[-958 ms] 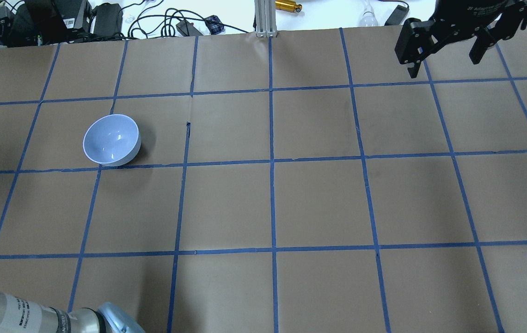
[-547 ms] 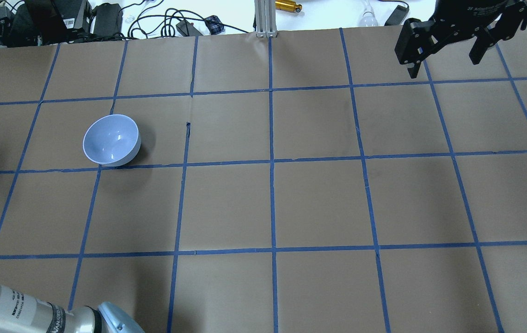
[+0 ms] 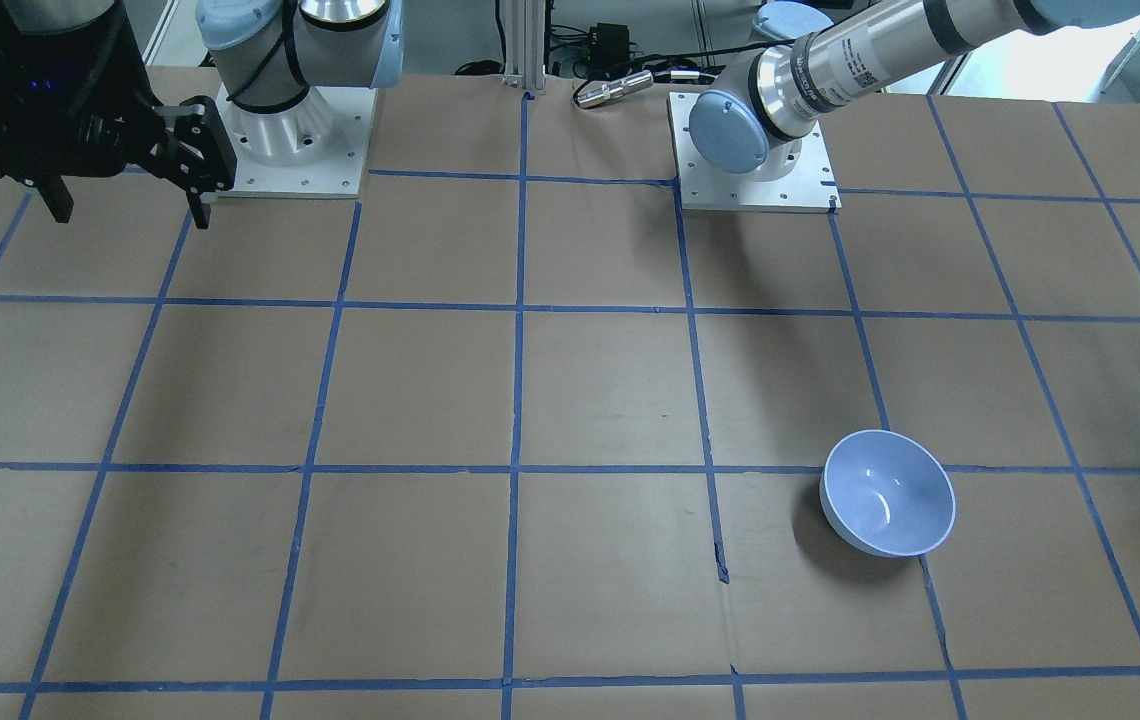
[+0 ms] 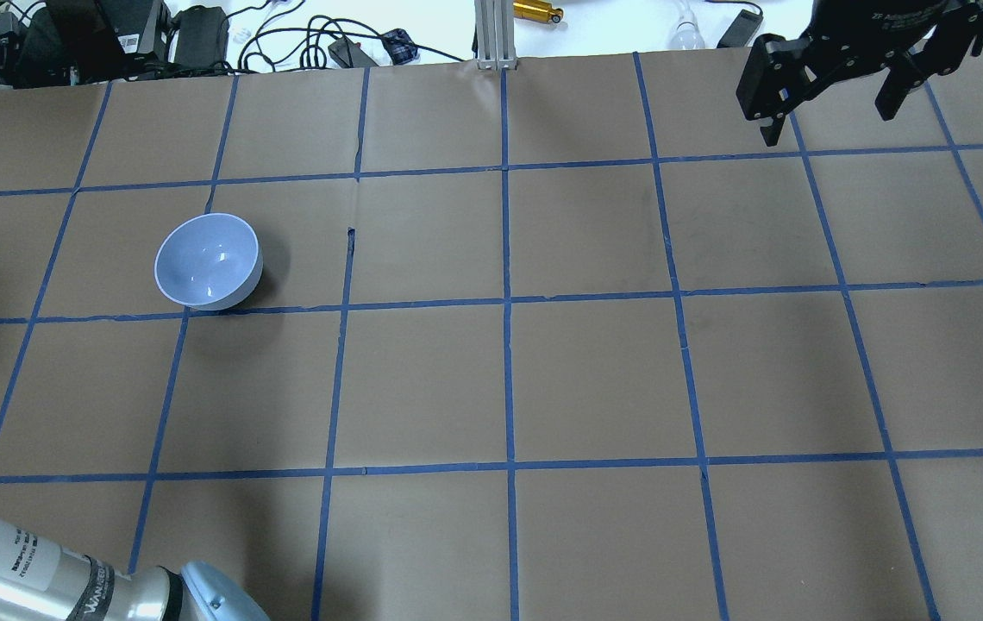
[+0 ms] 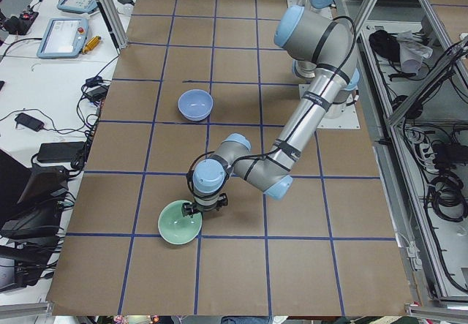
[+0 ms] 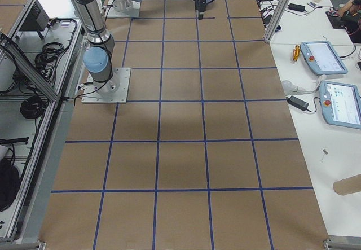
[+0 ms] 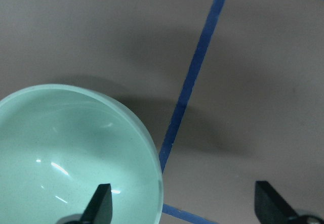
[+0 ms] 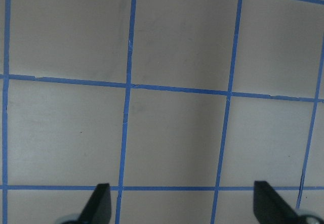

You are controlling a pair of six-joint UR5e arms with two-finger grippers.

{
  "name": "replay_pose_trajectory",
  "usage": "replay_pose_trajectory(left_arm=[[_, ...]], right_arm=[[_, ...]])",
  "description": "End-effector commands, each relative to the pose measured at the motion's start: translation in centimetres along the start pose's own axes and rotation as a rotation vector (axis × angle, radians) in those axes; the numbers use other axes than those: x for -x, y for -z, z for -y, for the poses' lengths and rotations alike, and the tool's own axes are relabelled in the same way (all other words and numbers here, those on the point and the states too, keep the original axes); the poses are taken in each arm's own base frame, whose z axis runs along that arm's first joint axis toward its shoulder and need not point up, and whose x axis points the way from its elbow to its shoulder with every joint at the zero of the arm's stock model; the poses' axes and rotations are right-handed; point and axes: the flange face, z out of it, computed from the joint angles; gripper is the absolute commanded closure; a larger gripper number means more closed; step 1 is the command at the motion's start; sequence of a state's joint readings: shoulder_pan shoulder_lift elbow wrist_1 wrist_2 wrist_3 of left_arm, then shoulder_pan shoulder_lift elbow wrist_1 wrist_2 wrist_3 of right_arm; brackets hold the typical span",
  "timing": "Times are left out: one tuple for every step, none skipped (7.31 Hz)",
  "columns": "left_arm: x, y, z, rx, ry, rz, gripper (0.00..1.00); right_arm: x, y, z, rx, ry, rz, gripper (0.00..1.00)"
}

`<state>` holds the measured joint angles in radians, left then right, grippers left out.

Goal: Stack green bowl on blue bowl
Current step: 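Lower the open left gripper over the rim of the mint-green bowl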

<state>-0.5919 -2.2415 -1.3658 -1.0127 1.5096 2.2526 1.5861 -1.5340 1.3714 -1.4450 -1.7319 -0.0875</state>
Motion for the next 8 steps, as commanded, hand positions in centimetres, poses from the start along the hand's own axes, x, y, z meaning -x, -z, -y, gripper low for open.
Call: replay_pose_trajectory(left_arm=[[0.5, -1.8, -1.2, -0.062, 0.007, -0.047, 0.02], [0.9, -1.9, -1.5, -0.062, 0.014, -0.050, 0.02], [0.7, -2.9, -1.8, -0.066, 0.016, -0.062, 0.02], [0.9, -2.9, -1.9, -0.065, 0.019, -0.061, 0.02], [1.0, -3.2, -2.0, -0.069, 0.021, -0.059, 0.03], [1.0, -3.0, -2.0, -0.066, 0.022, -0.058, 0.07], [1.0, -3.0, -2.0, -0.067, 0.026, -0.057, 0.18], [1.1, -2.7, -2.0, -0.063, 0.028, -0.053, 0.33]], right_arm=[[0.0, 0.0, 0.0, 0.000, 0.000, 0.000, 0.00], [0.0, 0.0, 0.0, 0.000, 0.000, 0.000, 0.00], [0.0, 0.0, 0.0, 0.000, 0.000, 0.000, 0.00], [0.0, 0.0, 0.0, 0.000, 0.000, 0.000, 0.00], [0.0, 0.0, 0.0, 0.000, 0.000, 0.000, 0.00], [0.0, 0.0, 0.0, 0.000, 0.000, 0.000, 0.00], [0.0, 0.0, 0.0, 0.000, 0.000, 0.000, 0.00], [0.0, 0.0, 0.0, 0.000, 0.000, 0.000, 0.00]])
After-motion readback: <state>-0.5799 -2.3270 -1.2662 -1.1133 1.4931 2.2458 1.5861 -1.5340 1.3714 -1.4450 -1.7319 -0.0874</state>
